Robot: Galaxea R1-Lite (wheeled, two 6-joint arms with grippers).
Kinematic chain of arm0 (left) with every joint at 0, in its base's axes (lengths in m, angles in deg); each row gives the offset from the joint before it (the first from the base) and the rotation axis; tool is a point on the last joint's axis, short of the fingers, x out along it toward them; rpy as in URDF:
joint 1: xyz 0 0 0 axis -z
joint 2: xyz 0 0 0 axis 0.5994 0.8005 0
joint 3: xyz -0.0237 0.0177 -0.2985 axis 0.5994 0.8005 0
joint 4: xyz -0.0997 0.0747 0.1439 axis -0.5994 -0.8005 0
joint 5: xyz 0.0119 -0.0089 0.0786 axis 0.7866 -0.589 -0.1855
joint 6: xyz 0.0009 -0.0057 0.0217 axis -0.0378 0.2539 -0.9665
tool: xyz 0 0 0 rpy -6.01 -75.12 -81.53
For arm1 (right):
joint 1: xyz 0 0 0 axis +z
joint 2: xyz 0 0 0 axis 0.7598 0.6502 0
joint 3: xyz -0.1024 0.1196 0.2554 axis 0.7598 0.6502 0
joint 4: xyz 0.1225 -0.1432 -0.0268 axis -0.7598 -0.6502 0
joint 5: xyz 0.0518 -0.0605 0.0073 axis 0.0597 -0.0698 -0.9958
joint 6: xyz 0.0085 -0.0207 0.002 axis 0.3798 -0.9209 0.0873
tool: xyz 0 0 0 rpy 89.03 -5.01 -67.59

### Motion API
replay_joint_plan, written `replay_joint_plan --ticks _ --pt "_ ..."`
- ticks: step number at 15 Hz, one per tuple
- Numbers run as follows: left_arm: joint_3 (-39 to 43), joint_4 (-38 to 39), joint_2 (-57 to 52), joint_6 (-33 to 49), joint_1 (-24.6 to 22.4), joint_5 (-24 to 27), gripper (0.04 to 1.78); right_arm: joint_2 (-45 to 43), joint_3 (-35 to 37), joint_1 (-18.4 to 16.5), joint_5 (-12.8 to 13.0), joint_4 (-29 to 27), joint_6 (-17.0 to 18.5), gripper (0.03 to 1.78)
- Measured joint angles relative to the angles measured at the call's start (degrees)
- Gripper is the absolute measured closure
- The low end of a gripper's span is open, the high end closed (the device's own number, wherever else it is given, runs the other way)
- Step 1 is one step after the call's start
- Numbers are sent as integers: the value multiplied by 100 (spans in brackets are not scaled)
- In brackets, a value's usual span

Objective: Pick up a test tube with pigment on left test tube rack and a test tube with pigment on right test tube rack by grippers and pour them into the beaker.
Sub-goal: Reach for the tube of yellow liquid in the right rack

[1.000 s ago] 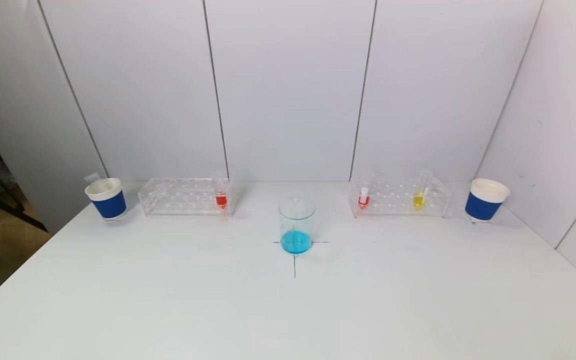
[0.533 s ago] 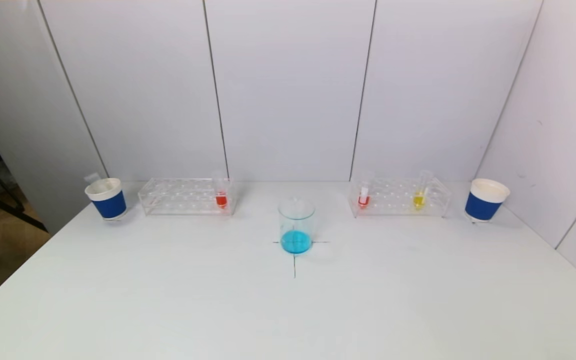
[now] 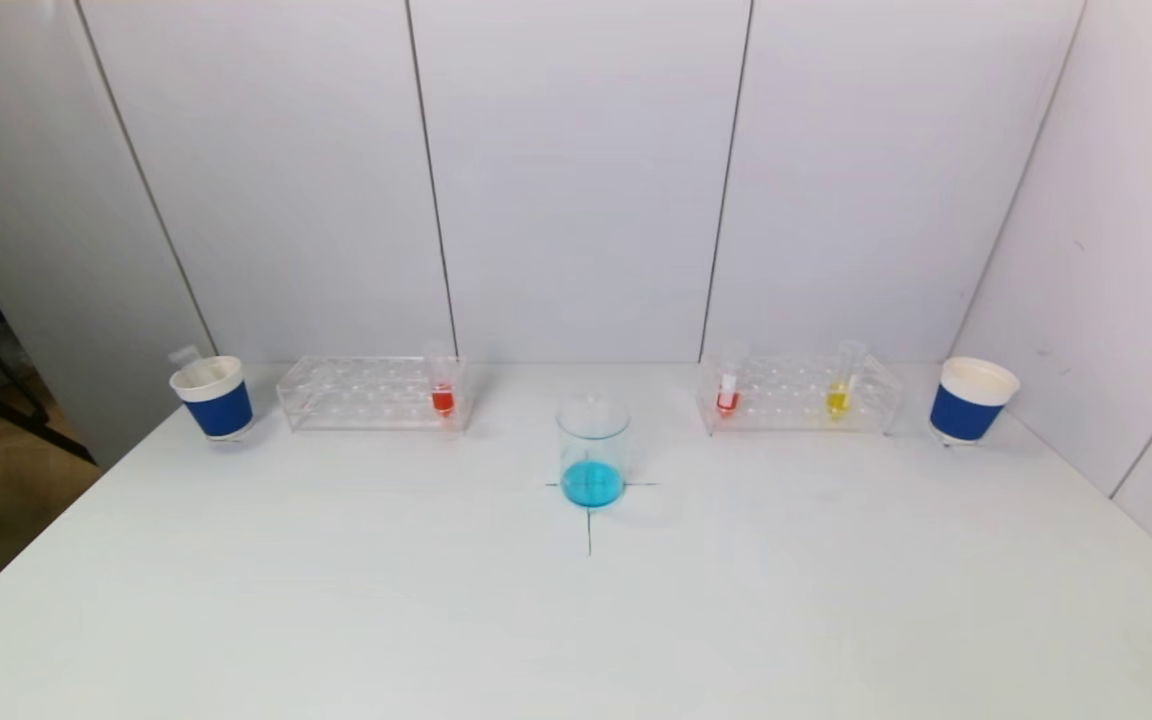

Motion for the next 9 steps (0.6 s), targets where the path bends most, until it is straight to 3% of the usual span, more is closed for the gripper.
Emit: replay_joint_plan --ticks 4,9 --pt "0 0 2 0 0 0 6 1566 -600 76 -27 591 23 4" --pt "0 0 2 -2 0 0 6 4025 -766 94 -18 2266 74 4"
